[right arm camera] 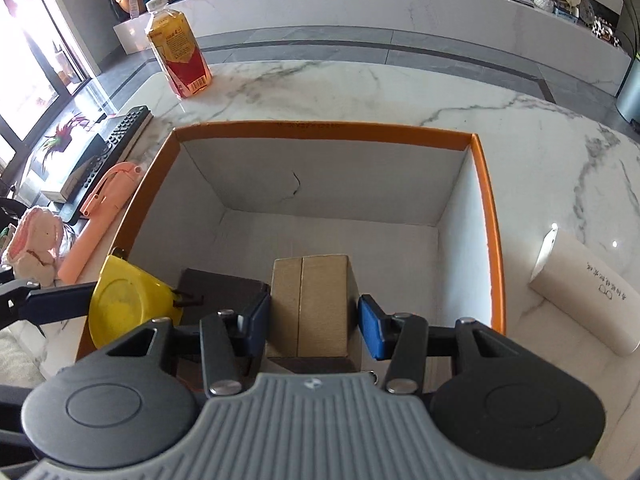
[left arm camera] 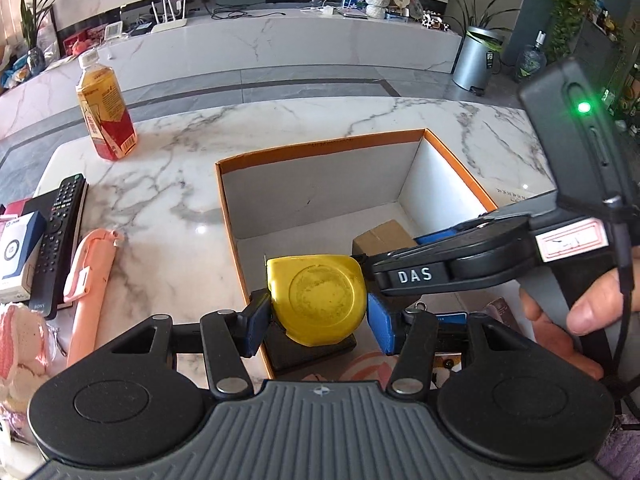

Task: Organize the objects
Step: 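Carry the tape measure and brown box over the orange box with both tools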

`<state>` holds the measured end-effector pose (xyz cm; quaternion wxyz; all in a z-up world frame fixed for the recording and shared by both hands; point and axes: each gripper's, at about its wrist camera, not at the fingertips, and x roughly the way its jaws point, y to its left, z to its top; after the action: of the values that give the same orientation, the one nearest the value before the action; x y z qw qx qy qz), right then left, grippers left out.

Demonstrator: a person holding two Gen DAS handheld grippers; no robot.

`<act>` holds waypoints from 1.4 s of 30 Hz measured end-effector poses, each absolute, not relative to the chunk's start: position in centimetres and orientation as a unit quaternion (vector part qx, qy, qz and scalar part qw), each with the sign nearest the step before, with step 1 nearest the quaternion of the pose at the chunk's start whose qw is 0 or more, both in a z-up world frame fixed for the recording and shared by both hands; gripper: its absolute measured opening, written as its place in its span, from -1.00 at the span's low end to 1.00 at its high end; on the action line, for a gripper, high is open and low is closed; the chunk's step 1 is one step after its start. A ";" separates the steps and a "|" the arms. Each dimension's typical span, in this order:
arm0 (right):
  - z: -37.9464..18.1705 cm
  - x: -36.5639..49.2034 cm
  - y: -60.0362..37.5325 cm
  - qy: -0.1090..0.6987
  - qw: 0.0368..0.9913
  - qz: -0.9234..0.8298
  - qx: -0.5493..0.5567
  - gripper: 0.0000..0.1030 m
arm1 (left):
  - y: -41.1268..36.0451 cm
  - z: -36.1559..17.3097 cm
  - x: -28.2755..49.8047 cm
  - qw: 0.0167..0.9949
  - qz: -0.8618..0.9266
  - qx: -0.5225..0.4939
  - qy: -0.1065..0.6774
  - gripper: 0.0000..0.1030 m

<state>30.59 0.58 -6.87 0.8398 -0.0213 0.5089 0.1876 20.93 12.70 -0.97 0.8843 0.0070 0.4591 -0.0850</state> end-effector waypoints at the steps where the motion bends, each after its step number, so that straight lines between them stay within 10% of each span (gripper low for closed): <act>1: -7.2 30.7 0.7 0.514 0.838 0.184 -0.014 -0.02 | 12.8 -1.0 20.9 0.884 -0.087 0.008 0.459 0.18; 24: -7.7 29.6 1.2 0.498 0.838 0.183 -0.130 0.06 | 12.7 -0.8 21.0 0.884 -0.085 0.009 0.460 0.19; 42: -7.1 29.6 0.1 0.515 0.831 0.192 -0.082 -0.50 | 13.0 -0.7 21.0 0.884 -0.086 -0.001 0.460 0.18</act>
<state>29.56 0.14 -7.12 0.8313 -0.0825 0.5152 0.1917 20.98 13.02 -0.72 0.8838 -0.0013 0.4598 -0.0860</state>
